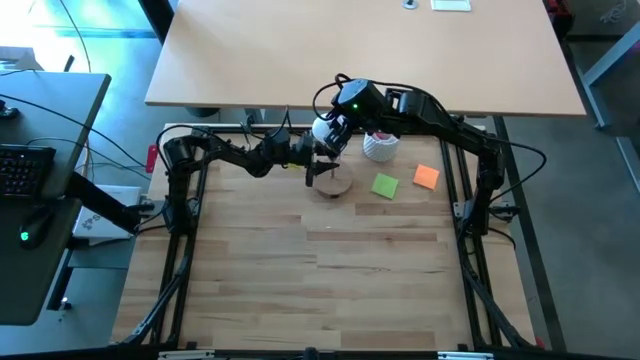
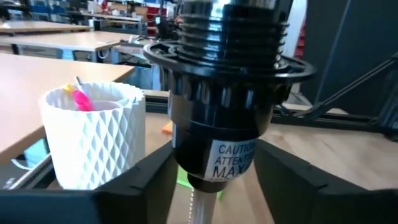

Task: Screw lightbulb
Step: Insert the lightbulb into the lamp socket

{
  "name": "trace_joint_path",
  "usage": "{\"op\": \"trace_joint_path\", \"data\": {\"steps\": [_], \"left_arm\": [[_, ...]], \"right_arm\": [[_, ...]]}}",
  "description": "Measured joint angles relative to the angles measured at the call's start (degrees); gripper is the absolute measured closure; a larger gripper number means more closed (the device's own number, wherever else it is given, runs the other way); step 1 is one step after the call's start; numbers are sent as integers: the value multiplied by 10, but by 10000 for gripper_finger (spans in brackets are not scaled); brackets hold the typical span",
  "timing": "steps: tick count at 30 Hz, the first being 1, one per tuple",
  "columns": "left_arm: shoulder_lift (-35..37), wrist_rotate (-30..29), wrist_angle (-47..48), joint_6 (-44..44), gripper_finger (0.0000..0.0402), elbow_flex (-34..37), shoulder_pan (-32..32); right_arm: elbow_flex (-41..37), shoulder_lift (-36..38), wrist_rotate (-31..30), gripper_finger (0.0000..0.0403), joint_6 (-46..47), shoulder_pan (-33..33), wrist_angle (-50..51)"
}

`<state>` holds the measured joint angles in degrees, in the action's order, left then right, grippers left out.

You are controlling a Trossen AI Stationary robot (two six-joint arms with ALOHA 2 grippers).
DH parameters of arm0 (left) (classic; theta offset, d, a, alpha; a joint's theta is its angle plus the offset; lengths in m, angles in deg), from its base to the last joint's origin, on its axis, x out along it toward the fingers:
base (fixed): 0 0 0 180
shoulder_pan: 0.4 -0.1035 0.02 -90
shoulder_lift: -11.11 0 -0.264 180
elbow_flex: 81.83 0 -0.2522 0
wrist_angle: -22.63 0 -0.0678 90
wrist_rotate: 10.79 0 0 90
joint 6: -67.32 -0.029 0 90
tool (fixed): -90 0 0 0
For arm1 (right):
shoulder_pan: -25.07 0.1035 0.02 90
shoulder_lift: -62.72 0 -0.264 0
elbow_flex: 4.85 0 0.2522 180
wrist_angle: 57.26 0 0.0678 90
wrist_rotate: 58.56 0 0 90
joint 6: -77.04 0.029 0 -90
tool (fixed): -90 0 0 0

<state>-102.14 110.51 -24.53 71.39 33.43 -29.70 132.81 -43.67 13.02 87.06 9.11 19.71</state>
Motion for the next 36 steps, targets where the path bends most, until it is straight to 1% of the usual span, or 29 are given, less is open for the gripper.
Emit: {"op": "trace_joint_path", "data": {"steps": [3, 7, 10, 12, 18, 26, 36], "left_arm": [[0, 1, -10, 4, 171, 0, 1], [1, -23, -44, 18, 165, 0, 9], [1, -38, -51, 18, 175, 0, 13], [1, -40, -49, 15, 190, 0, 13], [1, -59, -45, 2, 262, 0, 13], [1, -62, -36, -13, 263, 0, 18], [2, -66, -25, -24, 263, -1, 22]], "right_arm": [[0, 0, 0, 183, 0, 0, 0], [0, 0, 0, 183, 0, 0, -1], [0, 0, 0, 183, 0, 0, 0], [0, 0, 0, 183, 0, 0, -1], [0, 0, -5, 183, 0, 0, -2], [0, 0, -2, 183, -5, 0, -2], [-2, -2, -5, 183, -26, 0, -43]]}}
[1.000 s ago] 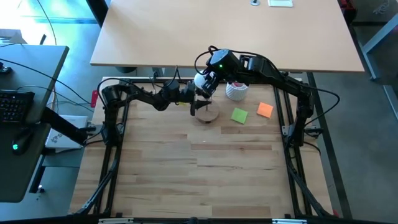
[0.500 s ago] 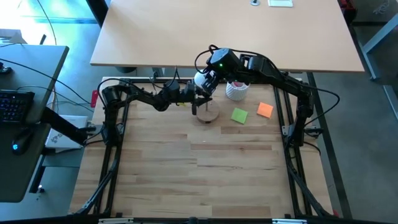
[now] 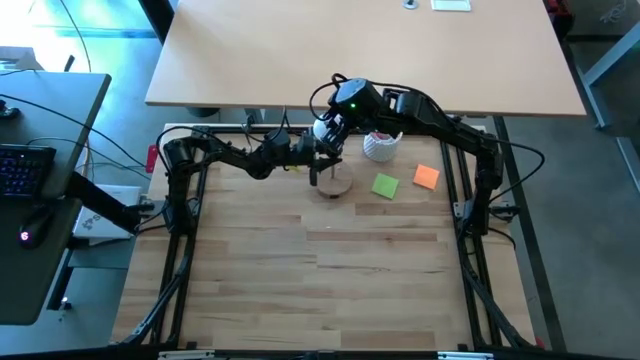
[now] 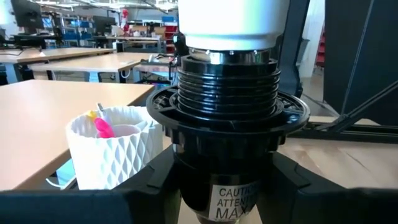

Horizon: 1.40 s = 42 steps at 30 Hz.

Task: Screw lightbulb
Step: Insert the lightbulb into the lamp socket

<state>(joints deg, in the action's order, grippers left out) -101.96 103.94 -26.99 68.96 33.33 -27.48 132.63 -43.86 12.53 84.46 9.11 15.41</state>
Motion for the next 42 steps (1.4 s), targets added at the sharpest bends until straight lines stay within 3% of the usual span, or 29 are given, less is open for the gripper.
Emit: {"op": "trace_joint_path", "data": {"steps": [6, 11, 19, 22, 26, 31, 36, 39, 42], "left_arm": [[0, 2, 2, -2, 263, -1, 1], [0, 2, 4, -2, 263, -1, 1], [0, 3, 6, -3, 263, 0, 1], [0, 3, 8, -7, 263, 0, 1], [0, 3, 12, -9, 263, 0, 1], [0, 5, 17, -13, 263, 0, 1], [0, 30, 20, -13, 263, 0, -2], [0, 35, 22, -9, 263, 0, -3], [-1, 43, 23, -7, 263, 0, -4]], "right_arm": [[0, 9, -29, 183, -4, 5, -13], [0, 52, -99, 183, -15, 37, -10], [-1, 93, -176, 183, 18, 126, 106], [-51, 101, -226, 183, 46, 169, 141], [-206, 153, -255, 183, 115, 211, 127], [-486, 279, -197, 183, 153, 228, -69], [-754, 386, -86, 183, 36, 189, -492], [-867, 406, -34, 183, -30, 143, -710], [-937, 402, 38, 183, -57, 85, -868]]}}
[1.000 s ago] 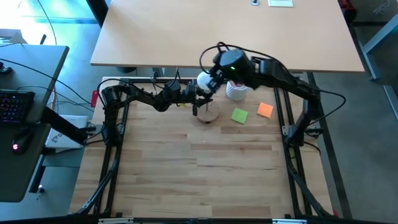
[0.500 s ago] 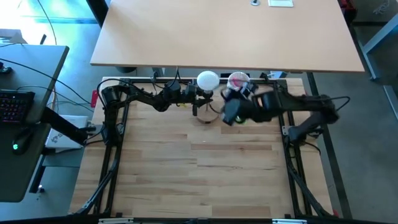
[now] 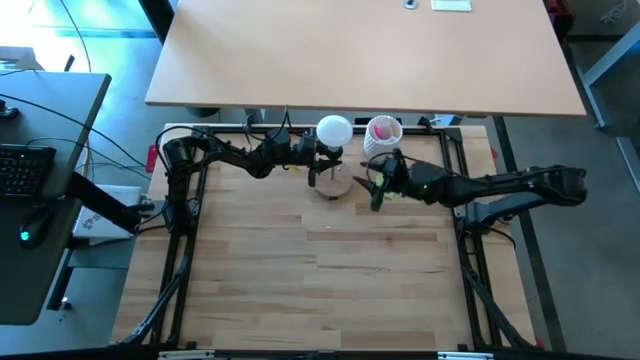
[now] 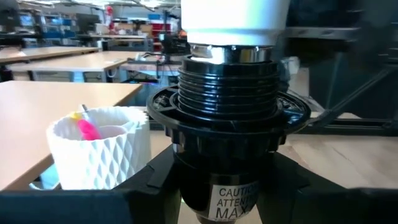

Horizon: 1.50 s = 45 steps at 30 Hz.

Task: Screw lightbulb
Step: Insert the lightbulb into the lamp socket

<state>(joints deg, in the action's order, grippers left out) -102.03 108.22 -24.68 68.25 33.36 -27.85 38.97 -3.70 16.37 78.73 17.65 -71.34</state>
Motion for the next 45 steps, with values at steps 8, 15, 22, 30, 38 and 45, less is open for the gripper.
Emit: {"op": "trace_joint_path", "data": {"steps": [8, 15, 22, 30, 38, 45], "left_arm": [[0, 91, 3, 23, 263, 0, -6], [0, 101, 9, 20, 263, 0, -6], [-1, 156, 10, 10, 263, 0, -6], [-1, 160, 10, 7, 263, 0, -6], [-1, 159, 10, 13, 263, 0, -6], [-1, 158, 9, 17, 263, 0, -6]], "right_arm": [[24, -49, 301, 183, -11, -180, -79], [115, -114, 509, 183, -40, -290, -1], [222, -223, 695, 183, -32, -308, 27], [307, -303, 806, 183, -60, -309, 41], [365, -362, 900, 183, -81, -309, 40], [417, -404, 964, 183, -69, -307, 40]]}}
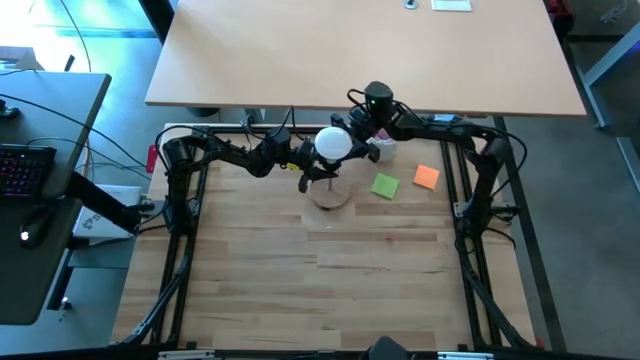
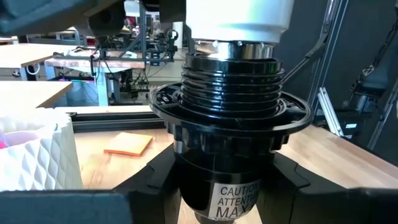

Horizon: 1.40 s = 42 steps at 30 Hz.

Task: Screw lightbulb
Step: Insert the lightbulb into the lamp socket

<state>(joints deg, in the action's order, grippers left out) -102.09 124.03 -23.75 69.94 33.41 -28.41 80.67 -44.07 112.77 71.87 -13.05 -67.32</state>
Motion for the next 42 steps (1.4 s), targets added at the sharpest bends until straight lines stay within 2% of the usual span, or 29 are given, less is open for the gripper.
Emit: {"op": "trace_joint_path", "data": {"steps": [7, 16, 27, 36, 42], "left_arm": [[0, -1, 0, 3, 263, 0, 0], [0, 2, -2, 3, 263, 0, 1], [0, -8, -2, 5, 263, 1, 1], [1, -23, -1, 2, 263, 2, -1], [0, -43, 0, 0, 263, 2, -1]], "right_arm": [[26, -22, 32, 191, 17, 0, 1], [25, -22, 5, 266, 6, 11, 4], [25, -19, -21, 267, -22, 14, 61], [26, -11, -72, 267, -62, 17, 136], [26, 25, -161, 268, -132, 29, 243]]}}
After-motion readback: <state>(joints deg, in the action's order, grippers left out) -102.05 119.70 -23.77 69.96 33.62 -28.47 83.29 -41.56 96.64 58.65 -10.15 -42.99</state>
